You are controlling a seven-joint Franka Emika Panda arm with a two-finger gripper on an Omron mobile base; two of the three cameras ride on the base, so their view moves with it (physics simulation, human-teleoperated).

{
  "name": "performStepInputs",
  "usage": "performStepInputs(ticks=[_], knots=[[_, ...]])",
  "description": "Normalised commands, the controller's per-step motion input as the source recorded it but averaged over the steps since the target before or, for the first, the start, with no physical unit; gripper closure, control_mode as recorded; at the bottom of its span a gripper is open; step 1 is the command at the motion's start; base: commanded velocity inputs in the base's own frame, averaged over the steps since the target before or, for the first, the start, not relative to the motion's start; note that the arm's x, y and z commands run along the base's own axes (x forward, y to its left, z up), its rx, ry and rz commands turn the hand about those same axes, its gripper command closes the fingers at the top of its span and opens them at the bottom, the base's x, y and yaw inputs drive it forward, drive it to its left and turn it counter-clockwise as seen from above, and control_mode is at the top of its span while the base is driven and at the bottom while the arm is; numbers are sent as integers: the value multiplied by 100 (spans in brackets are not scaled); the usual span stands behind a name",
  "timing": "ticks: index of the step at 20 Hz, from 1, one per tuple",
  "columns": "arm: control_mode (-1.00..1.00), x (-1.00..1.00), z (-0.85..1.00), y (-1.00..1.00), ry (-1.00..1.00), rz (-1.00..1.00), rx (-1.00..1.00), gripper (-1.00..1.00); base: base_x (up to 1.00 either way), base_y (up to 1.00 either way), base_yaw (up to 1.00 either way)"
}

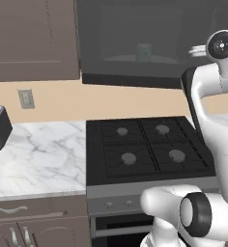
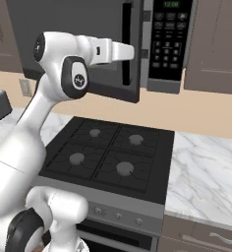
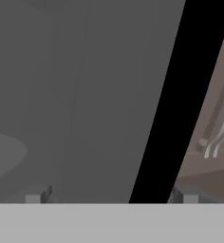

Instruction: Pick the mug from the counter and place it inside the microwave. Then close the microwave.

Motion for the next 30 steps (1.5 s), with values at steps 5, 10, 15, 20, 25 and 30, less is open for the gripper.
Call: performStepInputs(ticks=[5, 10, 15, 20, 25, 30], knots=[[-100, 51, 0, -25, 0, 0, 0, -100, 0, 0, 0], [-100, 45, 2, -20, 0, 0, 0, -100, 0, 0, 0], [-100, 42, 8, -18, 0, 0, 0, -100, 0, 0, 0], [-100, 41, 0, -17, 0, 0, 0, -100, 0, 0, 0], [-100, 42, 0, -13, 0, 0, 0, -100, 0, 0, 0], [-100, 37, 0, -15, 0, 0, 0, -100, 0, 0, 0]])
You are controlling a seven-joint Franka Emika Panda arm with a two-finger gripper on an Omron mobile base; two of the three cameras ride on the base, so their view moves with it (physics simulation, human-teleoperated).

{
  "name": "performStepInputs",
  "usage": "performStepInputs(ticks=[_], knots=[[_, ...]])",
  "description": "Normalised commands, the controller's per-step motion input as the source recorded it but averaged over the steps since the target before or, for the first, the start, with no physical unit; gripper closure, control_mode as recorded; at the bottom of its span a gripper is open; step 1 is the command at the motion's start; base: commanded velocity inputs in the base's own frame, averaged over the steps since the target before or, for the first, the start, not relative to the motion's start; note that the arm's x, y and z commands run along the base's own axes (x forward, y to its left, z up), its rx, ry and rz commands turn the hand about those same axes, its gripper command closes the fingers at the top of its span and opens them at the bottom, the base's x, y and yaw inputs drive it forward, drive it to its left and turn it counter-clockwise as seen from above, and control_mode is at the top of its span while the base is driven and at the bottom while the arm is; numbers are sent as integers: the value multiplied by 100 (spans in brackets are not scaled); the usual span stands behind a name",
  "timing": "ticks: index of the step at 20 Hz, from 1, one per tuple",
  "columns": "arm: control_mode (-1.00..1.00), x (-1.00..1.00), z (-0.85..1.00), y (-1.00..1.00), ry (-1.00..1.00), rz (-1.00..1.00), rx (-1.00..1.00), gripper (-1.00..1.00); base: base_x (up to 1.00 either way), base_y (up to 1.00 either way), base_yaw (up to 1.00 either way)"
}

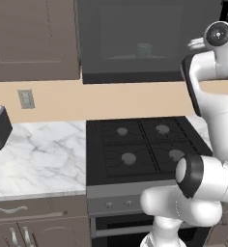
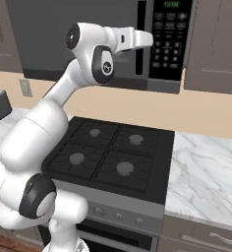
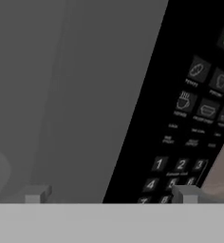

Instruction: Pick the mug from the counter and place it inside the microwave. Then close the microwave.

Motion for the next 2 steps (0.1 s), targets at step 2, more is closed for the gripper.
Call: performStepInputs(ticks=[2], knots=[[-100, 29, 0, -13, 0, 0, 0, -100, 0, 0, 0]])
